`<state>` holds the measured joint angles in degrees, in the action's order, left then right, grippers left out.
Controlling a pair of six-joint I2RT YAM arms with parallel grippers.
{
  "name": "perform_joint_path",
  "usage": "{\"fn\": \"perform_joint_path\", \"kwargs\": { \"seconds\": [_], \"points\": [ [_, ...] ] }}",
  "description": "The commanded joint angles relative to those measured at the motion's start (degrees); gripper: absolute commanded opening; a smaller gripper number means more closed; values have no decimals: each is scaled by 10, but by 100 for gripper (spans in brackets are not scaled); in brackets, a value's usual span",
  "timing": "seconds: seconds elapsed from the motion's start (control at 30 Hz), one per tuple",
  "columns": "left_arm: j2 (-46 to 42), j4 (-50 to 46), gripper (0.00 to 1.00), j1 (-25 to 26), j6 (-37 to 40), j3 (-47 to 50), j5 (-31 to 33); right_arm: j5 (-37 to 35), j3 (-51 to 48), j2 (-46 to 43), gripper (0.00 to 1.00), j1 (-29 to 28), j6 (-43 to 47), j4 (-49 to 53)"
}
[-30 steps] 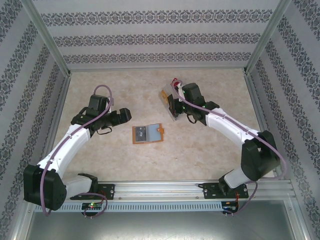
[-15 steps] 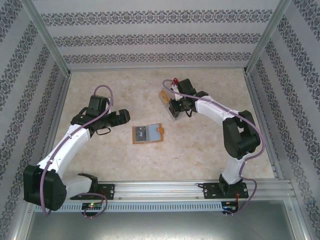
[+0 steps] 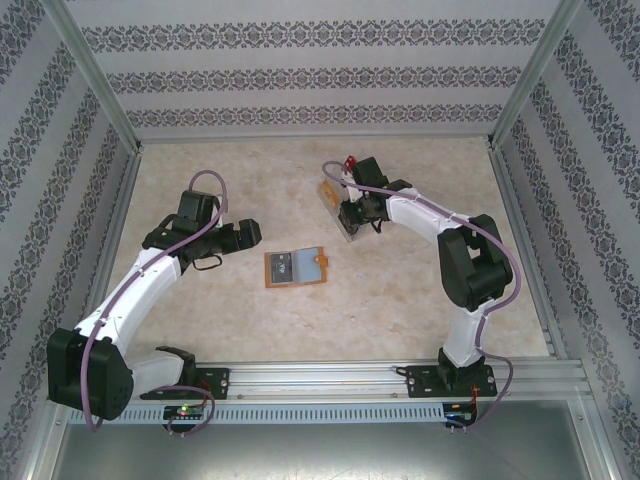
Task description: Take the credit cards out of the card holder
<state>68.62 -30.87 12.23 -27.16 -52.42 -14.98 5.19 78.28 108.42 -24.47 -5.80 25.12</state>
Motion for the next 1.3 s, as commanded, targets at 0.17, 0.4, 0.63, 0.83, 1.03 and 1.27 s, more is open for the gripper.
{"fn": "perform_joint_path", "kwargs": {
  "seconds": [0.17, 0.4, 0.63, 0.83, 1.03, 1.27],
  "points": [
    [5, -15, 99, -8, 15, -12, -7, -29, 26, -11, 29, 1, -12, 25],
    [8, -18, 99, -8, 2, -11, 10, -12, -16, -99, 42, -34, -86, 24],
    [24, -14, 99, -10, -18, -6, 1, 46, -87, -139, 47, -125, -248, -40],
    [38, 1, 100, -9, -45, 13, -18, 87, -130, -102, 43, -183, -385, -143],
    [58, 18, 99, -9, -65, 25, -68, 124, -136, -39, 35, -193, -446, -206],
    [86, 61, 94, -9, -90, 45, -118, 118, -138, -5, 29, -195, -466, -228]
  ]
}}
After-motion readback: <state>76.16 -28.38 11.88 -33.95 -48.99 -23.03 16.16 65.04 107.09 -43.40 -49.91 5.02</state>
